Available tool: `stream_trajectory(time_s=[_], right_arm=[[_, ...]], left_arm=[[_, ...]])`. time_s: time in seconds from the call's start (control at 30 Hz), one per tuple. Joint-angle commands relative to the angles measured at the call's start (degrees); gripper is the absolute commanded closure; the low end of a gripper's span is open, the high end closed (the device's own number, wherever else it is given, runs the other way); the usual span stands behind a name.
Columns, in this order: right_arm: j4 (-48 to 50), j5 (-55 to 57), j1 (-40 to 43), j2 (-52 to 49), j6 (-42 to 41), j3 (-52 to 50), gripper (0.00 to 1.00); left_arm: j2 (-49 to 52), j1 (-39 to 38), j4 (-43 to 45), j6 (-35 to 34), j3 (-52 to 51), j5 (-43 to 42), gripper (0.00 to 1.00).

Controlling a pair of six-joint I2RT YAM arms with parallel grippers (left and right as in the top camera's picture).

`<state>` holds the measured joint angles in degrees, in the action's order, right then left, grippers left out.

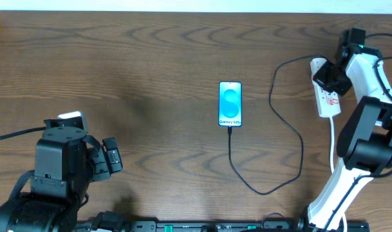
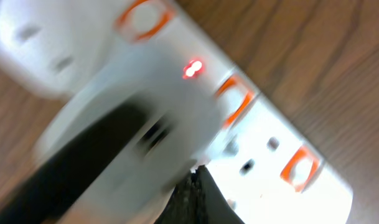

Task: Plug charger to phone and switch on socket
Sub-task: 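Move the right gripper to the power strip and press its switch, then lift the right gripper off the power strip and pull it back down-right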

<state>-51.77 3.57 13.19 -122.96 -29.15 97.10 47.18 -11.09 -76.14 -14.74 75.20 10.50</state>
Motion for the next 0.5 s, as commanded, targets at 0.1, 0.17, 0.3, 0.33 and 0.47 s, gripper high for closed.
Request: stream_trajectory(time_s=[0.1, 0.17, 0.3, 0.33, 0.47], right_arm=[[-3.0, 2.1, -0.9, 20.9, 6.2, 0.3, 0.99], [-4.0, 2.1, -1.2, 25.2, 6.6, 0.3, 0.99], [-8.7, 2.1, -2.1, 33.9, 6.6, 0.3, 0.99], [-10.2, 2.1, -2.3, 36.3, 7.0, 0.3, 0.99], [-15.3, 1.9, -2.4, 44.8, 7.1, 0.3, 0.99]], left_arm=[[-0.1, -0.1, -0.2, 0.5, -0.1, 0.7, 0.02], [-0.1, -0.1, -0.2, 0.5, -0.1, 0.7, 0.02], [-0.1, -0.1, -0.2, 0.5, -0.1, 0.7, 0.02], [-0.1, -0.1, -0.1, 0.5, -0.1, 0.7, 0.02], [-0.1, -0.1, -0.2, 0.5, -0.1, 0.7, 0.02]])
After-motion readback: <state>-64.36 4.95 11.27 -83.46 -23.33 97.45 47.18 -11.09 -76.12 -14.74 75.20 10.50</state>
